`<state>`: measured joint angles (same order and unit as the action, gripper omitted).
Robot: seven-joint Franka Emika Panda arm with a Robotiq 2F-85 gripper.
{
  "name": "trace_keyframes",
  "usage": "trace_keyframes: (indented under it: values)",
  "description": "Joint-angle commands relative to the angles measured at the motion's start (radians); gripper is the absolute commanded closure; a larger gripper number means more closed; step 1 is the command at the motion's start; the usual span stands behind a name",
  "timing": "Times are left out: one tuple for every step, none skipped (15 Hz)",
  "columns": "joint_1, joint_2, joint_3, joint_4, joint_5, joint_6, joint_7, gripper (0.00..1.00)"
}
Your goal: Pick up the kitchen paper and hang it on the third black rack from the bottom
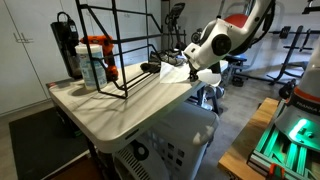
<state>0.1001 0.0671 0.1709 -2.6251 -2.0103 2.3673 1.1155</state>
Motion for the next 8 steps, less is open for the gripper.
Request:
trace_keyframes:
  values:
    - [-0.012, -0.015, -0.026, 0.011, -0.012, 0.05, -0.05, 0.0]
    - [-0.013, -0.006, -0.03, 0.023, -0.031, 0.064, -0.049, 0.0]
    - [-0.014, 0.007, -0.032, 0.038, -0.052, 0.079, -0.035, 0.0]
    - [-0.013, 0.02, -0.031, 0.054, -0.079, 0.095, -0.012, 0.0]
    - [-0.012, 0.034, -0.029, 0.072, -0.118, 0.114, 0.015, 0.0]
    - [-0.011, 0.045, -0.025, 0.088, -0.146, 0.139, 0.037, 0.0]
    - [-0.009, 0.055, -0.021, 0.102, -0.176, 0.15, 0.062, 0.0]
    - [-0.009, 0.069, -0.018, 0.115, -0.194, 0.161, 0.076, 0.0]
